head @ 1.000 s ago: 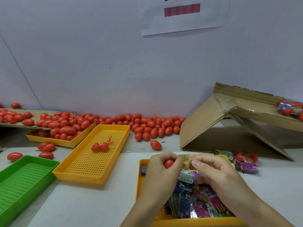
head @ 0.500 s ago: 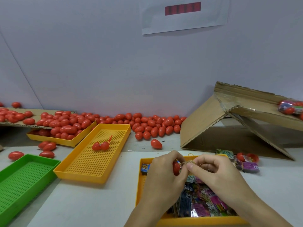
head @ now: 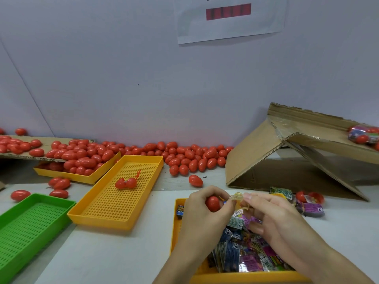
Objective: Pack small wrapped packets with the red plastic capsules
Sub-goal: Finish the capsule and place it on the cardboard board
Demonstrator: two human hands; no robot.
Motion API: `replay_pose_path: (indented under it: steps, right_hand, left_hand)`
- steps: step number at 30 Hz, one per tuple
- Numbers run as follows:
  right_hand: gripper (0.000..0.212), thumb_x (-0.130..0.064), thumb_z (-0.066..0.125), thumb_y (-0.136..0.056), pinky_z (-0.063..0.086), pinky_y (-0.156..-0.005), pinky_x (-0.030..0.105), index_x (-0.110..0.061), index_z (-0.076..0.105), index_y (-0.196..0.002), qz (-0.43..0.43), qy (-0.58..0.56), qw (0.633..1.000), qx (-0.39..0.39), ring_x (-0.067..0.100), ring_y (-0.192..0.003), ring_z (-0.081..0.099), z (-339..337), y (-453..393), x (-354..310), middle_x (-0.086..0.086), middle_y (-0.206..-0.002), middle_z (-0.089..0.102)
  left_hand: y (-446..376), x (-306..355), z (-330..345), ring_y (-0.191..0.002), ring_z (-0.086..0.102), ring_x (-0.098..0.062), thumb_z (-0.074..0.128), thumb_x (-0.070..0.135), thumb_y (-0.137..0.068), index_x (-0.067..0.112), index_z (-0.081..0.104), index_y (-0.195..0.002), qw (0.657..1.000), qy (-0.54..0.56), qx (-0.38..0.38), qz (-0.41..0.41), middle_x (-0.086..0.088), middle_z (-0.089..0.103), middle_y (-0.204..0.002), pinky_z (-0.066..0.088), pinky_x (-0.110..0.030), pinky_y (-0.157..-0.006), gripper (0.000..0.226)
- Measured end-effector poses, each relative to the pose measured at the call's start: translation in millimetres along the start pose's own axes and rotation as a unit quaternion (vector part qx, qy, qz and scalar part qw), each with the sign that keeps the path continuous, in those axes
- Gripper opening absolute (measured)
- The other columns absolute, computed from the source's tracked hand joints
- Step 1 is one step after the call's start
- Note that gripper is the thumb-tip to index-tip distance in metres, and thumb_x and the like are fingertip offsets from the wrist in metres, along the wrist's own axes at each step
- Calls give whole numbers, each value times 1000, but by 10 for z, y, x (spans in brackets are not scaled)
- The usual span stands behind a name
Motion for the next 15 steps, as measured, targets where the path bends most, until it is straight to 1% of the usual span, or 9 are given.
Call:
replay_pose_path:
  steps: [2, 3, 5, 6, 8, 10, 13, 15]
  right_hand:
    - [37, -40, 79, -75, 31, -56, 30, -6, 78, -89, -15, 21, 1000, 2, 18, -70, 44, 1, 7, -18, 12, -80, 54]
    - [39, -46, 80, -76, 33, -57, 30, -9, 78, -90, -33, 59, 998, 5, 18, -69, 44, -2, 17, -48, 10, -77, 55]
    - [40, -58, 79, -75, 43, -58, 23, -21, 77, -90, -77, 154, 985, 14, 12, -64, 55, 4, 44, -126, -1, -72, 64]
    - [37, -59, 78, -73, 50, -61, 22, -25, 77, -89, -94, 187, 978, 22, 9, -67, 62, 2, 55, -156, -3, -74, 70]
    - [32, -56, 73, -69, 58, -71, 26, -31, 76, -88, -110, 228, 967, 43, 10, -79, 70, -25, 67, -189, -2, -82, 74]
    - [25, -51, 74, -72, 60, -76, 30, -31, 76, -86, -116, 260, 957, 57, 11, -83, 70, -46, 73, -208, -3, -83, 74]
    - [5, -32, 75, -82, 60, -76, 30, -28, 76, -86, -121, 280, 950, 70, 9, -82, 70, -60, 80, -225, -7, -82, 74]
    - [3, -26, 75, -85, 59, -74, 29, -26, 75, -87, -121, 287, 947, 80, 9, -80, 70, -72, 81, -225, -7, -81, 74]
  left_hand:
    - [-7, -32, -1, -66, 60, -5, 75, 17, -84, 25, 70, -73, 1000, 12, -3, -16, 12, 63, -68, 53, -21, -61, 15]
    - [-7, -25, -2, -66, 60, -5, 75, 16, -84, 25, 69, -72, 1000, 5, -2, -11, 11, 62, -68, 53, -21, -61, 16]
    - [-4, -4, -6, -65, 58, -4, 75, 16, -83, 24, 68, -71, 1000, -18, 1, 2, 10, 61, -66, 48, -17, -59, 16]
    - [-2, -1, -7, -65, 58, -3, 75, 16, -83, 24, 68, -71, 1000, -28, 3, 5, 11, 61, -66, 46, -15, -59, 16]
    - [-2, -9, -7, -68, 59, -1, 75, 16, -83, 25, 68, -71, 999, -46, 5, 6, 12, 62, -67, 46, -12, -60, 17]
    - [-2, -30, 2, -72, 60, 1, 76, 17, -82, 25, 68, -71, 998, -56, 2, 1, 11, 64, -70, 47, -12, -62, 16]
    - [1, -48, 15, -74, 61, 1, 75, 17, -83, 25, 69, -72, 998, -57, -2, -8, 10, 65, -72, 47, -13, -63, 15]
    - [1, -46, 19, -73, 61, 2, 75, 17, -82, 25, 69, -71, 998, -56, -1, -10, 11, 64, -71, 47, -12, -62, 15]
Point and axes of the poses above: each hand's wrist, its own y-axis away from the middle knuckle, its own z-axis out of the palm, x = y × z, the point moved 10 cm from there along -y, towards the middle knuckle
